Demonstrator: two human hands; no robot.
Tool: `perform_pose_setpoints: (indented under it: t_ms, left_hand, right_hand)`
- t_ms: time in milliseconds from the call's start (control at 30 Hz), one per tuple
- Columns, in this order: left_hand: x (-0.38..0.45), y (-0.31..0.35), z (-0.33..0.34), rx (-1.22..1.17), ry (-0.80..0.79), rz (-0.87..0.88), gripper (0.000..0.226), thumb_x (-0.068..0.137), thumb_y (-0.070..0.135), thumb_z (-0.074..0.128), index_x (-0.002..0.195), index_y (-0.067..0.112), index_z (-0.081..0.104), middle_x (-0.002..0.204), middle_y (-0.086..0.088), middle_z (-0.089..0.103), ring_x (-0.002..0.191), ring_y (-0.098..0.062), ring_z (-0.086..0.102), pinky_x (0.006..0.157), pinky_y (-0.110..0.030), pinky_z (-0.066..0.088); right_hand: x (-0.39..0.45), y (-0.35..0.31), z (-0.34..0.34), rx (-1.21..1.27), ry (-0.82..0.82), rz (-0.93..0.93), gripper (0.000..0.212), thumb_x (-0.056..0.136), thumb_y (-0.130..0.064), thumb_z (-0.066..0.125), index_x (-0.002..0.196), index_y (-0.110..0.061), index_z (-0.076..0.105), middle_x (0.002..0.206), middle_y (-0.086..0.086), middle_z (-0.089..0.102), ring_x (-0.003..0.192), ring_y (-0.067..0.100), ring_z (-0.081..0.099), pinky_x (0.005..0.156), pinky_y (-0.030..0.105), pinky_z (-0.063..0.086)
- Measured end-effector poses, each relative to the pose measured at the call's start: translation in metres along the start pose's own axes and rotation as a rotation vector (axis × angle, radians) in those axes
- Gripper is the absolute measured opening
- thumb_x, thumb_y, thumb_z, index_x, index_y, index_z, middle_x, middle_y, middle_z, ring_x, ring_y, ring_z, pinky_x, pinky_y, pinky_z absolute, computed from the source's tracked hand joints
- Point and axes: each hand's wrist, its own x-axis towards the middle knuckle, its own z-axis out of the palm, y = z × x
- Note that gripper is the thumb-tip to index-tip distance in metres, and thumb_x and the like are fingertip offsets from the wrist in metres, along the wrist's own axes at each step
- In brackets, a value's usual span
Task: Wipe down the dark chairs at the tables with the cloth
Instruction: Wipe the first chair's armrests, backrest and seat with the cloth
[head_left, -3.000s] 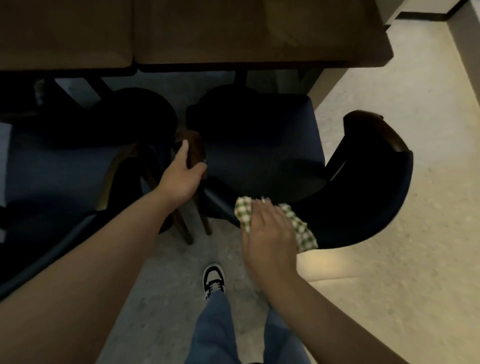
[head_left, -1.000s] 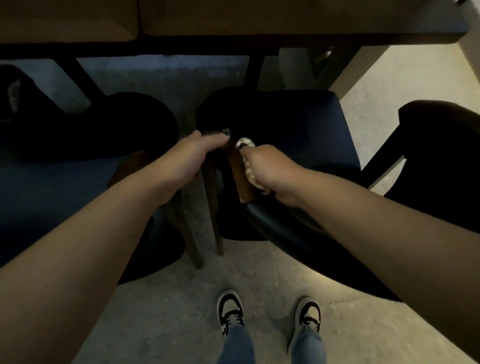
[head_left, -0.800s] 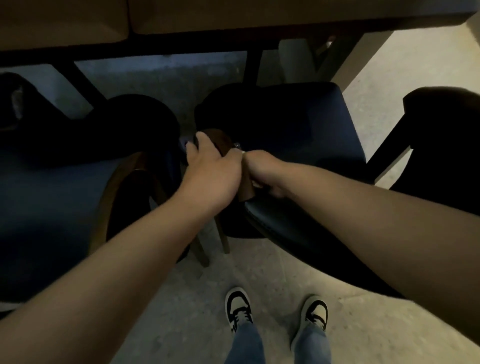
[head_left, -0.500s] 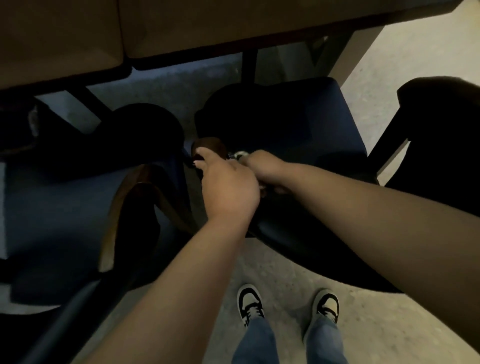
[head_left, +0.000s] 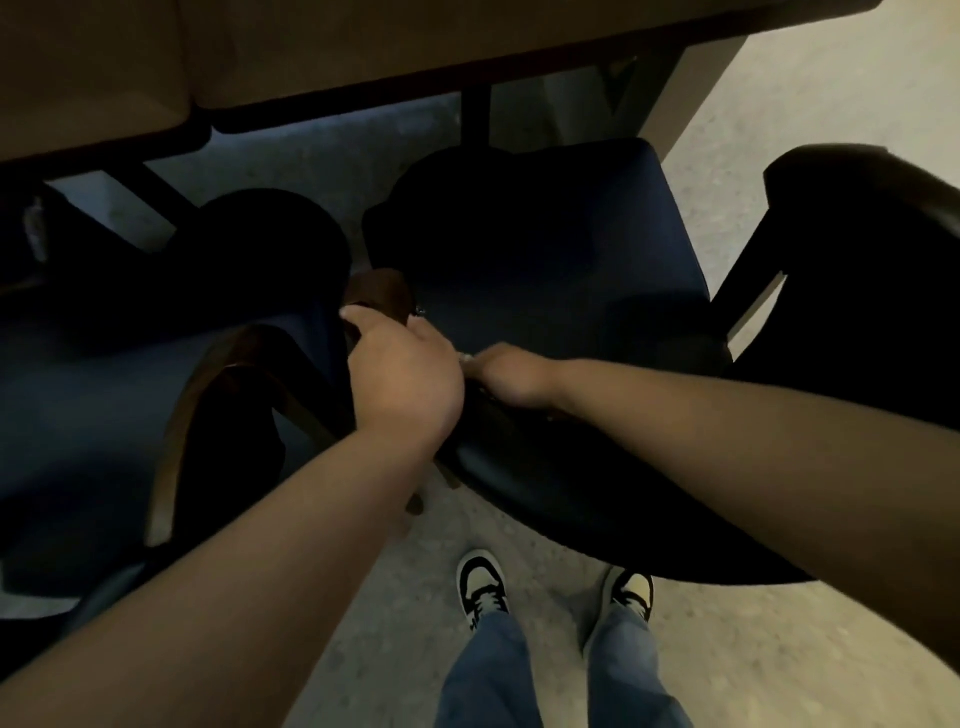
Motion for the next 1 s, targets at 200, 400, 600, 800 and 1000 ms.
perform_pose_setpoints:
  t_ms: [200, 400, 600, 800, 1000]
  left_hand:
    - [-0.001, 0.001, 0.0, 0.008, 0.016, -0.017, 0.065, 0.105, 0.029, 0.035, 0.155, 0.004, 0.001, 0.133, -0.019, 0.054, 0.111, -0.029, 0.058, 0.072, -0.025, 0.035]
    - [0.001, 0.0, 0.0, -0.008, -0.018, -0.023, 0.066, 0.104, 0.028, 0.035, 0.154, 0.004, -0.001, 0.132, -0.021, 0.054, 0.112, -0.033, 0.058, 0.077, -0.03, 0.037]
    - [0.003, -0.002, 0.001, 0.003, -0.025, -0.01, 0.066, 0.104, 0.026, 0.034, 0.153, 0.001, -0.003, 0.134, -0.021, 0.053, 0.118, -0.034, 0.054, 0.083, -0.032, 0.04]
    - [0.001, -0.001, 0.001, -0.003, -0.003, 0.002, 0.066, 0.104, 0.028, 0.035, 0.154, 0.004, -0.002, 0.132, -0.02, 0.054, 0.109, -0.033, 0.059, 0.074, -0.031, 0.042]
    - [0.003, -0.002, 0.004, 0.002, 0.013, -0.001, 0.066, 0.104, 0.029, 0.035, 0.154, 0.005, 0.0, 0.131, -0.018, 0.054, 0.093, -0.021, 0.055, 0.073, -0.029, 0.039]
  right_hand:
    - [-0.042, -0.014, -0.006, -0.133, 0.128, -0.257, 0.034, 0.102, -0.024, 0.039, 0.078, -0.009, 0.057, 0.082, 0.012, 0.061, 0.076, 0.024, 0.057, 0.075, 0.039, 0.045]
    - [-0.138, -0.005, -0.001, -0.272, 0.2, -0.529, 0.018, 0.099, -0.023, 0.038, 0.097, -0.022, 0.056, 0.1, -0.005, 0.064, 0.088, 0.008, 0.056, 0.082, 0.031, 0.044]
    - [-0.157, 0.003, 0.015, -0.515, 0.166, -0.541, 0.054, 0.1, -0.023, 0.034, 0.152, -0.02, 0.018, 0.157, -0.007, 0.018, 0.136, -0.01, 0.004, 0.105, -0.001, -0.004]
    - [-0.099, -0.001, -0.004, -0.242, 0.147, -0.225, 0.029, 0.096, -0.019, 0.039, 0.069, -0.023, 0.047, 0.068, -0.005, 0.051, 0.069, 0.02, 0.053, 0.062, 0.026, 0.035]
    - [-0.021, 0.022, -0.009, -0.444, -0.022, 0.086, 0.038, 0.102, -0.021, 0.03, 0.102, 0.001, 0.061, 0.117, 0.022, 0.059, 0.1, 0.029, 0.058, 0.081, 0.028, 0.04]
